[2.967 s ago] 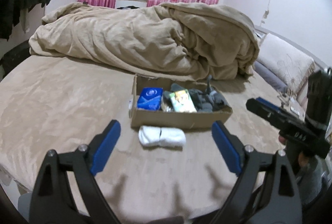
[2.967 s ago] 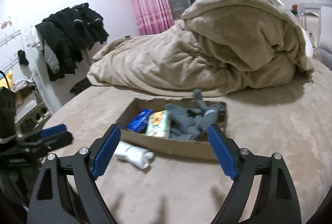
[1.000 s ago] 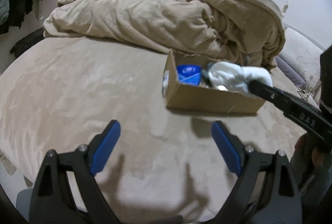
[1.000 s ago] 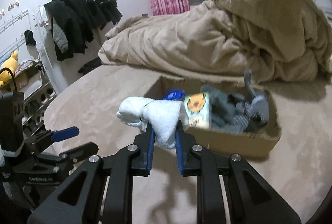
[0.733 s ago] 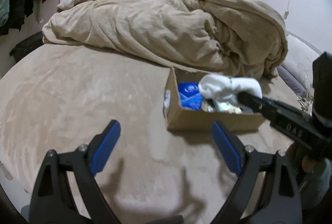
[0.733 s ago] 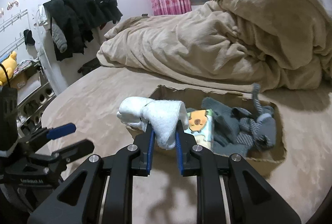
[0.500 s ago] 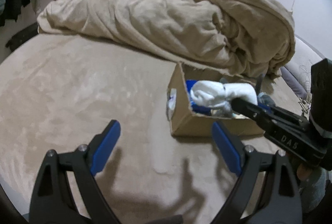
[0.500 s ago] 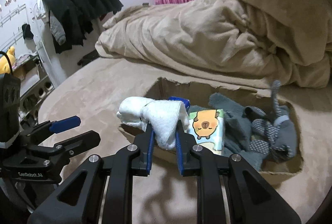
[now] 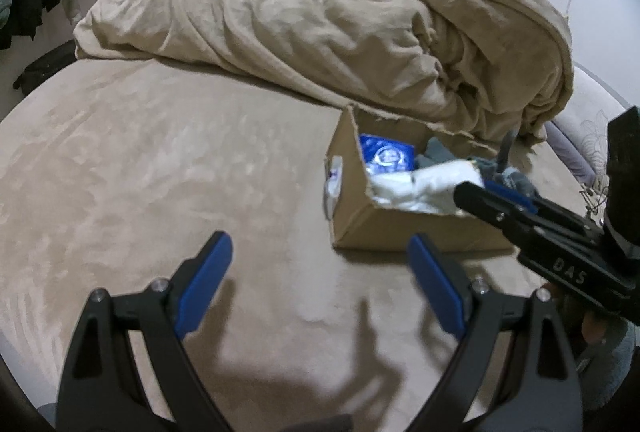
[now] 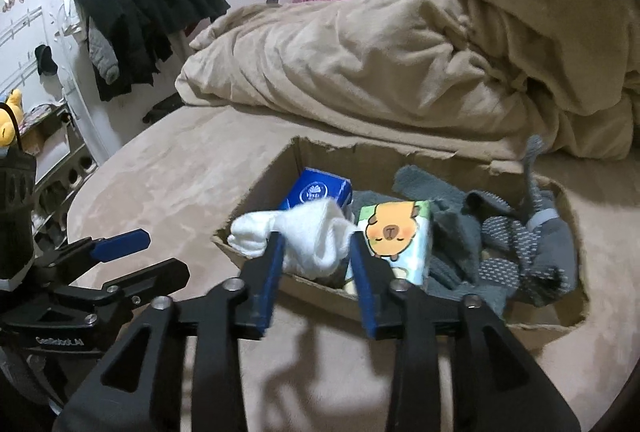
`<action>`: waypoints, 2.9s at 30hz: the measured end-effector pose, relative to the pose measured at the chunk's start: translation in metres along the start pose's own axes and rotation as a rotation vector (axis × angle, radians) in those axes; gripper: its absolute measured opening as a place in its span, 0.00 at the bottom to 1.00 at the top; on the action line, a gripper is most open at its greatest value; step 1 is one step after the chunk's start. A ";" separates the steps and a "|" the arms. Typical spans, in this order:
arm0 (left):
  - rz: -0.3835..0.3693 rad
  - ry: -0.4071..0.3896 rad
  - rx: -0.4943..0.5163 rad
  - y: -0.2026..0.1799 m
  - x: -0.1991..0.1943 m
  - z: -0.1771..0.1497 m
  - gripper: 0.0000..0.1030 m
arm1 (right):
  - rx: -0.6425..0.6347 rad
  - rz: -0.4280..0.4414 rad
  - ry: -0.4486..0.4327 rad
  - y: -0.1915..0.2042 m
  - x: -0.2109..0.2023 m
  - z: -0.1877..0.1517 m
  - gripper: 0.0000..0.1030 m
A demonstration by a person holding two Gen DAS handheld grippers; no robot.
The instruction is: Organize objects
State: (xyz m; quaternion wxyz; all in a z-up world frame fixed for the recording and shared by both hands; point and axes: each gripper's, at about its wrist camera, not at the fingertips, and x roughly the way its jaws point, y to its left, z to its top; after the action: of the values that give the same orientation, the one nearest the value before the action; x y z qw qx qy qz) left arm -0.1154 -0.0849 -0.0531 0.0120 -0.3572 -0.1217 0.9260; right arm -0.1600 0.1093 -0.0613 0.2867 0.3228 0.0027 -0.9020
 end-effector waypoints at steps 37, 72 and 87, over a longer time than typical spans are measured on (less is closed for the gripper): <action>0.065 -0.096 0.140 -0.080 -0.105 -0.073 0.88 | 0.098 -0.197 -0.084 -0.014 -0.154 -0.081 0.84; 0.066 -0.079 0.142 -0.078 -0.091 -0.072 0.88 | 0.121 -0.169 -0.076 -0.023 -0.138 -0.084 0.84; 0.064 -0.084 0.143 -0.078 -0.093 -0.072 0.88 | 0.120 -0.170 -0.078 -0.022 -0.139 -0.085 0.84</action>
State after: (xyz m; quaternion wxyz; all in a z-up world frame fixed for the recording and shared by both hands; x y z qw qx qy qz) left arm -0.0031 -0.0041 -0.0249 0.0028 -0.3199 -0.0440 0.9464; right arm -0.0352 0.2155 -0.0517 0.1891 0.3027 -0.0348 -0.9335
